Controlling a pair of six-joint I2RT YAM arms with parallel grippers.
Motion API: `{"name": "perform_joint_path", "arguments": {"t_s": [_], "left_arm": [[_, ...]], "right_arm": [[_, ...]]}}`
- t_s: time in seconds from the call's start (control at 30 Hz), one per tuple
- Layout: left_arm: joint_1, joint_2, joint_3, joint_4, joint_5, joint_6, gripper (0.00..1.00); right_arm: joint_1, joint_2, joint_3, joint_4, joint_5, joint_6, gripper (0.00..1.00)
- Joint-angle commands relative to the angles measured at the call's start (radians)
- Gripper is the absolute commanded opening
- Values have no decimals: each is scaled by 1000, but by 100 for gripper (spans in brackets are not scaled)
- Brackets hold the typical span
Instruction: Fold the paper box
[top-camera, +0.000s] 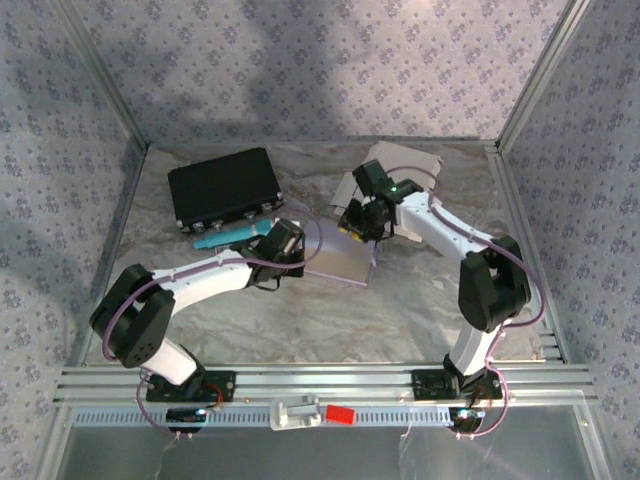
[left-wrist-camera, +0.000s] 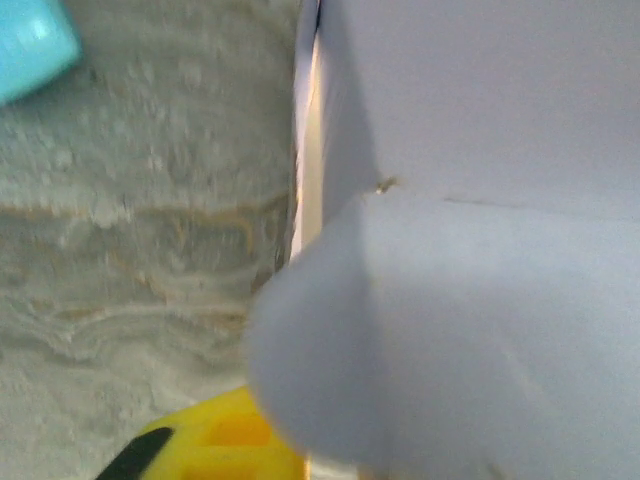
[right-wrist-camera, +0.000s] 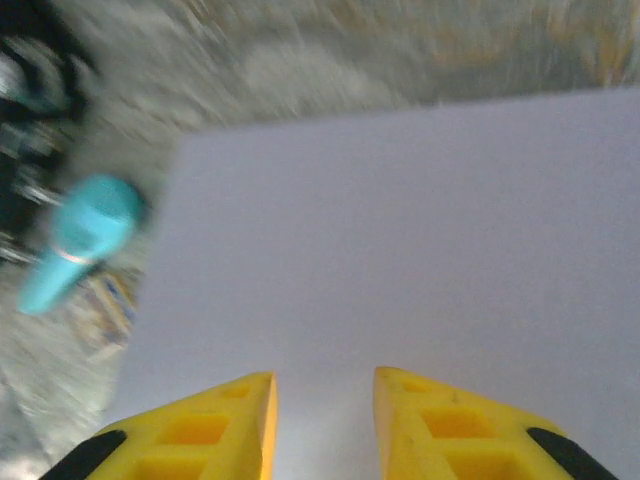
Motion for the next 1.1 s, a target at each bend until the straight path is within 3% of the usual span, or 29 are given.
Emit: {"name": "perform_joint_path", "arguments": {"t_s": [0.0, 0.17, 0.33, 0.47, 0.63, 0.8, 1.07], "left_arm": [[-14, -57, -64, -36, 40, -76, 26], [-25, -158, -135, -72, 49, -126, 31], [-26, -312, -93, -197, 33, -168, 36], [0, -370, -5, -327, 15, -210, 51], [139, -254, 144, -431, 156, -152, 52], [232, -86, 270, -432, 273, -45, 53], [250, 187, 459, -471, 322, 66, 55]], "right_arm": [[28, 32, -44, -1, -47, -46, 30], [39, 53, -96, 22, -48, -49, 29], [41, 51, -101, 22, -32, -53, 28], [45, 55, -99, 17, -28, -59, 28], [54, 53, -112, 8, -18, -69, 28], [59, 56, -117, -4, -9, -90, 28], [68, 62, -119, -24, -3, -129, 29]]}}
